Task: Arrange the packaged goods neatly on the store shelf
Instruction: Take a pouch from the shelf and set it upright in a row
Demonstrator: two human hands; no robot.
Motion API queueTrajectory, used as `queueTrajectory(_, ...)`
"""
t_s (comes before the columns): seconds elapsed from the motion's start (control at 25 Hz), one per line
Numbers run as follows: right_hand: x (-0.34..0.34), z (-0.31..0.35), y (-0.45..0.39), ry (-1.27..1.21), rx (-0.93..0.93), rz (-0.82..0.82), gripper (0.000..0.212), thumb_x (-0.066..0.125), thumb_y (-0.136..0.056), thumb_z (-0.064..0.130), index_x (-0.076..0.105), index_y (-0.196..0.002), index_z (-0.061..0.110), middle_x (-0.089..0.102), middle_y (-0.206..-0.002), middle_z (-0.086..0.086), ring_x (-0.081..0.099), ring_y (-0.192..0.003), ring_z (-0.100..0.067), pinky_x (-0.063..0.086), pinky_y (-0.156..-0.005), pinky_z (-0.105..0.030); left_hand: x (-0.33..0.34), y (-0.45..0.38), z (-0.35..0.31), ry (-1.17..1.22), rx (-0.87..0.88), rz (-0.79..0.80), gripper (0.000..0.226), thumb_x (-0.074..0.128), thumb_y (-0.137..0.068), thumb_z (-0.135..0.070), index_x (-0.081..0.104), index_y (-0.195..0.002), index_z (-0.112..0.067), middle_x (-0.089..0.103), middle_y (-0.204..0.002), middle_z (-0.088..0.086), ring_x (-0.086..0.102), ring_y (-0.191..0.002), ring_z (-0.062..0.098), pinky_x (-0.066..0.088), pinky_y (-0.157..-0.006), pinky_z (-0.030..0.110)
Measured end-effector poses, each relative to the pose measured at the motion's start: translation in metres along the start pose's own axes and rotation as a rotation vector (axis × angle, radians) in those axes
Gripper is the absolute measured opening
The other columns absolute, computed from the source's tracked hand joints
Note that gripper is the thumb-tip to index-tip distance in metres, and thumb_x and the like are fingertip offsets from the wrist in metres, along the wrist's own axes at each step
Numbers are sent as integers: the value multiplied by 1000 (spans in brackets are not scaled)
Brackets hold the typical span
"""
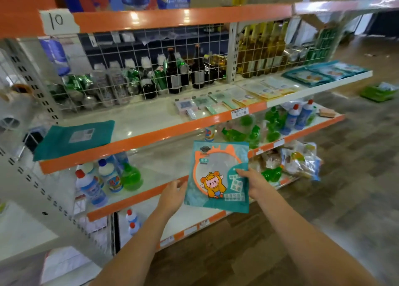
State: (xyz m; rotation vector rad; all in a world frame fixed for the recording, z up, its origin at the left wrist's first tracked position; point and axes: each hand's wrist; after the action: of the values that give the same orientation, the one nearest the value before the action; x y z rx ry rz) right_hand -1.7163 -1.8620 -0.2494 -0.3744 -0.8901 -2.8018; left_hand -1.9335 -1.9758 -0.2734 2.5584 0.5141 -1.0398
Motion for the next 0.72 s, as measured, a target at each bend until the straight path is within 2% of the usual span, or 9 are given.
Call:
queueTrajectory(0.2,-43,36,-17,-15,-37,-90,7,56,-89,-1,55,-91,6,63,-86,-13,61,-76,-27,51,-72,-43,26,-30,-49,9,26,66,41,37,-101,-37,54,-126,-10,57,-131,9,53,-117,25,42,-95,33)
queueTrajectory(0.36,-90,63,-23,-62,-64,-164,9,58,-88,-1,57,-96,5,64,-86,-13,62,-76,-28,52,-69,-43,56,-52,-103,33,94,133,41,35,-101,-37,56,-125,-11,57,-131,7,53,-117,23,39,-90,30)
queueTrajectory(0.52,-139,82,-23,-102,-112,-246,7,56,-89,-2,56,-88,5,64,-84,-13,61,-74,-27,51,-64,-40,97,-63,-152,74,135,240,42,34,-101,-39,53,-128,-13,55,-132,6,51,-119,21,38,-89,29)
queueTrajectory(0.72,-189,99,-22,-153,-142,-365,15,59,-86,-1,58,-101,2,66,-86,-14,64,-76,-29,54,-73,-44,136,-84,-198,23,231,368,40,34,-102,-37,53,-127,-12,56,-128,6,53,-113,21,41,-91,30)
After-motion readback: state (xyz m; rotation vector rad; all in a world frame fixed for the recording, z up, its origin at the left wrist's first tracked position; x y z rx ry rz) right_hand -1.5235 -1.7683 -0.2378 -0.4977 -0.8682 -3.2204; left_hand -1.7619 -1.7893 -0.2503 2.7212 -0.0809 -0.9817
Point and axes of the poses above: each hand's wrist, its own y-axis away from the middle knuckle, its own x-axis out of the palm, z = x × y
